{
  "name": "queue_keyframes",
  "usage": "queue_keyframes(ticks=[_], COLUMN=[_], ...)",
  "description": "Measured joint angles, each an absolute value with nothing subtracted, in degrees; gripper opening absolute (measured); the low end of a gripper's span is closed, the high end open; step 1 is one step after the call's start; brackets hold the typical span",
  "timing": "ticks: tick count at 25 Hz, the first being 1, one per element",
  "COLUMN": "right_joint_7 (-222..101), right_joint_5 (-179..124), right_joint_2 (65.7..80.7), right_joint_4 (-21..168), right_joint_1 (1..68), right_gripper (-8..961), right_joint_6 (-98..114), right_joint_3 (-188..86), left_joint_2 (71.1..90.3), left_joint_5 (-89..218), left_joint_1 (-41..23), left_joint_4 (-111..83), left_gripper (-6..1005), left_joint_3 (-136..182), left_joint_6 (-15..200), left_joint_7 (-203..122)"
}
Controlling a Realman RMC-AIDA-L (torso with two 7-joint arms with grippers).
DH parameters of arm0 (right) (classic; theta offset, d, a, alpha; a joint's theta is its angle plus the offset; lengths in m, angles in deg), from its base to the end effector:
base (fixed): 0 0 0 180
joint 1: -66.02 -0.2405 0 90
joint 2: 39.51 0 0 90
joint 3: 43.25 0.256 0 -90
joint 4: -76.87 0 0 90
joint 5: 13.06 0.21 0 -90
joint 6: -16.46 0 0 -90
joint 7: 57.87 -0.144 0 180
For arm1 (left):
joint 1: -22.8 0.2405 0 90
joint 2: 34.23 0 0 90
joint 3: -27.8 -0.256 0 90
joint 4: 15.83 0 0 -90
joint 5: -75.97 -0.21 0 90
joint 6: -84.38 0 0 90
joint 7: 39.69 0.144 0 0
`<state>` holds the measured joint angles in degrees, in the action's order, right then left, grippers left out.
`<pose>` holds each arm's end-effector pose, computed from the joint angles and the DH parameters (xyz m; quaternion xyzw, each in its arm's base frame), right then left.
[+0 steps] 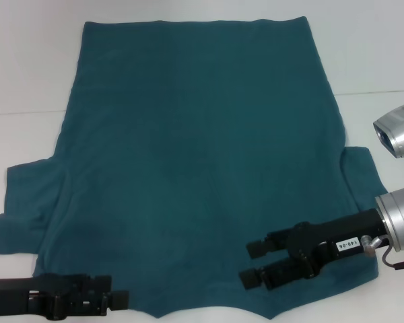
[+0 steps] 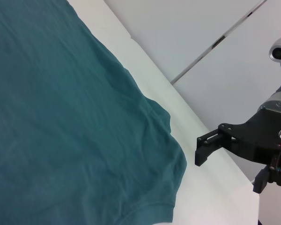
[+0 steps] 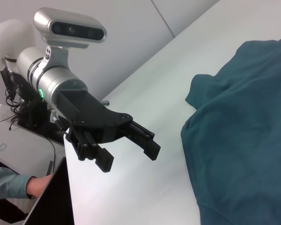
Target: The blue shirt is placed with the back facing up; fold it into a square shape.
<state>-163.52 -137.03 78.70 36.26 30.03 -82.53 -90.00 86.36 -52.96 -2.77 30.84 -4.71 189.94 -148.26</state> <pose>0.2303 0.3227 -0.0107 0.9294 -0.3364 -0.1439 0.0483 -0.2835 0.2752 0.0153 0.8717 0.4476 0.1995 0.0062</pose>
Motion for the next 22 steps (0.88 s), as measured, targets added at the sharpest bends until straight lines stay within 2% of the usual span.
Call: queue_keyframes(ticks=[18, 22], right_joint_7=[-163.7, -166.9], right_joint_5=[-136.9, -136.7], right_joint_2=[78.7, 78.54], right_joint_4=[36.5, 36.4], right_joint_1=[30.1, 29.5], right_gripper=[912, 911], right_joint_6=[-82.5, -82.5], right_joint_3=[-89.9, -88.1], left_joint_2=[86.15, 85.39], left_joint_5=[-52.7, -50.9], left_joint_1=[-3.2, -3.9], left_joint_4=[30.9, 31.3], left_gripper=[885, 885], left_joint_3=[-3.7, 0.8], left_joint_6=[190.2, 189.9], left_joint_7=[-150.5, -158.2])
